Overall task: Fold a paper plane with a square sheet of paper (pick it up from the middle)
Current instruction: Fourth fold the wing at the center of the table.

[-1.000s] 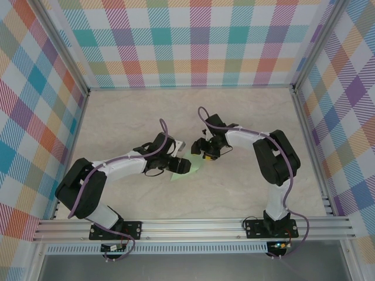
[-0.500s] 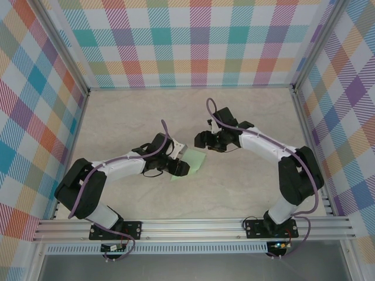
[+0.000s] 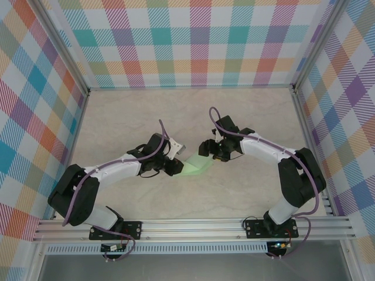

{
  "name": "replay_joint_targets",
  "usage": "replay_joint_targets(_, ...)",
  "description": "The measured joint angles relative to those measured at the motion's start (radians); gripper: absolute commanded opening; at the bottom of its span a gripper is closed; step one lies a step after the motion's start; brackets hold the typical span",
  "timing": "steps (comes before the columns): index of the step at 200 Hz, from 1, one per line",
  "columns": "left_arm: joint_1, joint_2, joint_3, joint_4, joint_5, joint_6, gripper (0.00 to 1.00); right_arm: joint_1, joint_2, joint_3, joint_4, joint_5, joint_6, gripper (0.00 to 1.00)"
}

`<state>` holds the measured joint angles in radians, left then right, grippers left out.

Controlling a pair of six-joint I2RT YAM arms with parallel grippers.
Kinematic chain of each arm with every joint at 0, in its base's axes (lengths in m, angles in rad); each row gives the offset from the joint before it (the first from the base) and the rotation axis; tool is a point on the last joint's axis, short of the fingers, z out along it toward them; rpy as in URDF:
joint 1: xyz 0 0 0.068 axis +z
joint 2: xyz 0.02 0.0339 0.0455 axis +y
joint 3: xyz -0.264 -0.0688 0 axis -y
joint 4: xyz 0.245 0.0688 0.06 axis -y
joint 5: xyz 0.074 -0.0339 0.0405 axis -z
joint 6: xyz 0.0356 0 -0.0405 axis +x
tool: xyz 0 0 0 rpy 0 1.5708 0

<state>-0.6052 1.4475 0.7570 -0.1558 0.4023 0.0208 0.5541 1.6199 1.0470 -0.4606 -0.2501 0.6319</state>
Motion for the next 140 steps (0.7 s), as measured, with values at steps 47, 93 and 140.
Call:
replay_joint_targets(47,0.000,0.000,0.000,0.003,0.048,-0.015,0.09,0.000,-0.066,-0.035,0.004,0.008,0.021,0.70)
replay_joint_targets(93,0.000,0.053,0.000,0.057,0.054,-0.217,0.09,0.000,-0.200,-0.162,0.074,-0.005,0.105,0.70)
replay_joint_targets(140,-0.001,0.070,-0.065,0.209,0.058,-0.390,0.08,0.000,-0.184,-0.303,0.263,-0.111,0.227,0.67)
